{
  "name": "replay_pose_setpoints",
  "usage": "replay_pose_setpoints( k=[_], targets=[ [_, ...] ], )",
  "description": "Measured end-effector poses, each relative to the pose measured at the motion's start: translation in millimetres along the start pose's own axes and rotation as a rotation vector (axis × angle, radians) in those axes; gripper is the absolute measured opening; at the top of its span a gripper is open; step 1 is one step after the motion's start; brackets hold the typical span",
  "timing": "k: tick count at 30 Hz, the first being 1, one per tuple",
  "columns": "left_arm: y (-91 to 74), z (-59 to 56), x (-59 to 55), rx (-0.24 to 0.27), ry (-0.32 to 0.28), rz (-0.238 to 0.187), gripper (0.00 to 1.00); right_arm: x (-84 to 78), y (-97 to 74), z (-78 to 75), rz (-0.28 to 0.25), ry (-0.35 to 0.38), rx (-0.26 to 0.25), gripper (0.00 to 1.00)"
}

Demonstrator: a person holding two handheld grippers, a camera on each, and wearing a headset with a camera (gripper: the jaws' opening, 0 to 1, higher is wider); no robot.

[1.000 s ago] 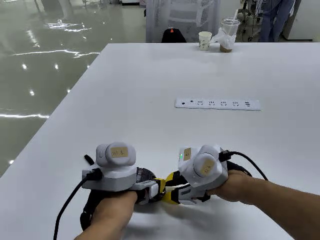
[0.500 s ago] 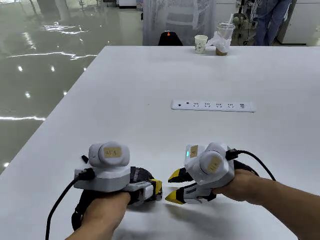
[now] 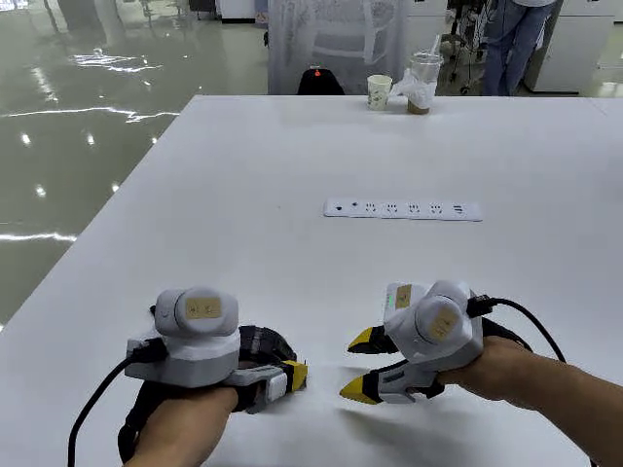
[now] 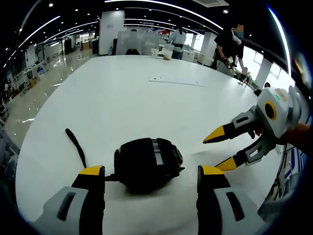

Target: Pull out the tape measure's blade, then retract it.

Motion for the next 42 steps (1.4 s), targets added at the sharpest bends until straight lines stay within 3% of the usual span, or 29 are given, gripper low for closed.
replay_pose_setpoints(
  k=[23, 42],
  targets=[
    [-19.8, -0.7, -15.0, -0.057, 0.052, 0.004, 0.78, -23.2, -50.9, 6.5, 0.005, 0.107, -0.124, 0.45],
    [-34.4, -10.4, -26.7, -0.132, 0.124, -0.002, 0.81, -45.5, -83.0, 29.7, 0.007, 0.236, -0.193, 0.58]
  ],
)
Point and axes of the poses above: the centre of the closed fingertips' face, and the gripper's own axes: y roughly forward along the fingers, z roughly to its left, x roughly out of its top, the point moved 8 cm from there along -y, roughly backward along the fingers, and after that the axes turned 11 degrees about -x, right-handed, at the moved point
